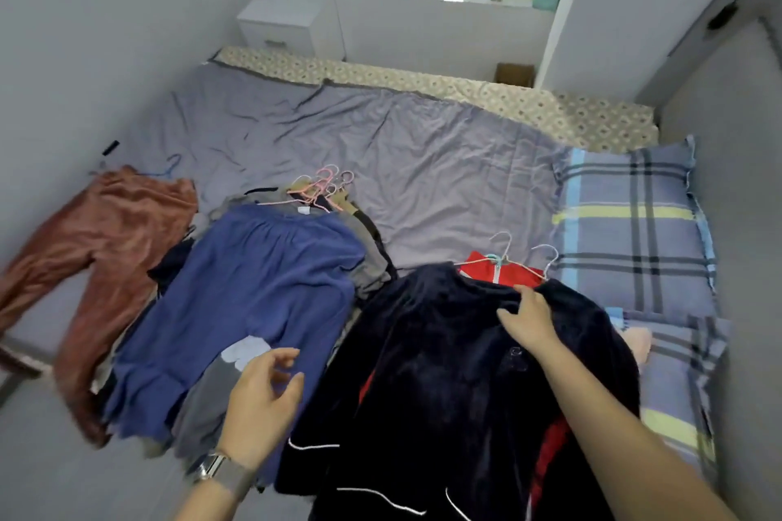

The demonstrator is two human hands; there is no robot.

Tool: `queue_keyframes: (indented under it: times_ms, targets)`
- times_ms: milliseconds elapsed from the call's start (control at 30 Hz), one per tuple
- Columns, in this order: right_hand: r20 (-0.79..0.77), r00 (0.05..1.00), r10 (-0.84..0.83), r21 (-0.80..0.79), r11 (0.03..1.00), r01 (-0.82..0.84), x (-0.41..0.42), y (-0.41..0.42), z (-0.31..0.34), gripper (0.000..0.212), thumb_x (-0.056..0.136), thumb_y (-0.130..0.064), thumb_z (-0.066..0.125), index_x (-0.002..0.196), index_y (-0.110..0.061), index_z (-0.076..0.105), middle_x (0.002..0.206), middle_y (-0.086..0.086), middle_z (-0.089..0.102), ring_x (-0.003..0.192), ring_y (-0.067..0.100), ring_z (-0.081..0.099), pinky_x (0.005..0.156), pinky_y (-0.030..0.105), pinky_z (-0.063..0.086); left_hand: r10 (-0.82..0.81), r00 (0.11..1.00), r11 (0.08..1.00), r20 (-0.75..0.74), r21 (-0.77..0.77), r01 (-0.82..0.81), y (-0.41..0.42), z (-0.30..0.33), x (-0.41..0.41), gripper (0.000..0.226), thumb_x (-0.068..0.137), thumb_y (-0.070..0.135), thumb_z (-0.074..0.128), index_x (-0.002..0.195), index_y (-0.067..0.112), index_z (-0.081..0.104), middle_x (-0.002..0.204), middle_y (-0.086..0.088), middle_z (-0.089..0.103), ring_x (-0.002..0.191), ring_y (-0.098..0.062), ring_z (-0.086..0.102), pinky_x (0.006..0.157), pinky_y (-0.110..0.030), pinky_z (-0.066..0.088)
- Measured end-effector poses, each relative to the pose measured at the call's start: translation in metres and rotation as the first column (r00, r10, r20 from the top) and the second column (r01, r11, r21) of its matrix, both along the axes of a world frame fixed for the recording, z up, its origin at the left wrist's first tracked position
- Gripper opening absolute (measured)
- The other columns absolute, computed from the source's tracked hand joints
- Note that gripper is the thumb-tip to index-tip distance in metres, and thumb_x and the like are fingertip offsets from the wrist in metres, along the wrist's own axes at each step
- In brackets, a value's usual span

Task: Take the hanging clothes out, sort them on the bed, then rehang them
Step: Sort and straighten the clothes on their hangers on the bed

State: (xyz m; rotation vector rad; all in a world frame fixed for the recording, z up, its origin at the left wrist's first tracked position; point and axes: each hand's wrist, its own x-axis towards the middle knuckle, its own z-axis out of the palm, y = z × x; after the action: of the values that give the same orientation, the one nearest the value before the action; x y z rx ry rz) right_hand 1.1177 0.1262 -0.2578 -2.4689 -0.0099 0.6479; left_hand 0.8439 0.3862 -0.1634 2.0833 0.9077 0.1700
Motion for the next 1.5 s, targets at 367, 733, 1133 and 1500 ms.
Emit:
queue_keyframes:
  times_ms: [367, 733, 1133, 1500]
  targets:
    - [-0.133, 0.952, 0.276, 0.223, 0.944, -0.242, -0.089, 0.191, 0.013, 0.048, 0.086, -0.013, 0.059, 0.132, -0.008, 0.046, 0.134, 0.010, 0.052, 0.124, 0.021, 0.049, 0.099, 0.021, 0.034, -0.017, 0.997, 0.999, -0.070, 0.030, 0.019, 0.108, -0.025, 0.005, 0.023, 0.079, 0.002, 0.064, 0.096, 0.017, 0.063, 0.090, 0.001, 0.063, 0.080, -0.007, 0.060, 0.070, -0.009, 0.041]
    - [-0.163, 0.987, -0.008, 0.135, 0.990, 0.031, -0.101, 0.327, -0.031, 0.043, 0.081, -0.013, 0.063, 0.122, -0.011, 0.054, 0.117, 0.002, 0.058, 0.105, 0.014, 0.054, 0.086, 0.019, 0.039, -0.270, 0.941, 0.961, -0.204, -0.001, 0.276, 0.344, -0.118, 0.065, 0.018, 0.083, 0.006, 0.062, 0.099, 0.013, 0.061, 0.085, -0.001, 0.060, 0.080, -0.020, 0.058, 0.079, -0.030, 0.048]
    - [-0.099, 0.993, -0.066, 0.084, 0.994, 0.074, -0.079, 0.393, -0.073, 0.044, 0.081, -0.009, 0.059, 0.124, -0.012, 0.053, 0.121, 0.001, 0.058, 0.115, 0.017, 0.053, 0.086, 0.018, 0.035, -0.244, 0.847, 0.924, -0.472, 0.151, 0.350, 0.449, -0.234, 0.184, 0.049, 0.090, 0.017, 0.052, 0.135, 0.002, 0.039, 0.135, -0.022, 0.042, 0.125, -0.038, 0.037, 0.103, -0.044, 0.031]
    - [-0.130, 0.970, -0.206, 0.033, 0.977, 0.212, -0.092, 0.364, -0.084, 0.044, 0.082, -0.007, 0.060, 0.125, -0.016, 0.053, 0.120, -0.004, 0.056, 0.115, 0.009, 0.050, 0.094, 0.017, 0.034, -0.334, 0.765, 0.883, -0.551, 0.101, 0.459, 0.488, -0.294, 0.295, 0.057, 0.089, 0.028, 0.052, 0.142, 0.019, 0.031, 0.144, -0.015, 0.037, 0.131, -0.037, 0.034, 0.107, -0.052, 0.027]
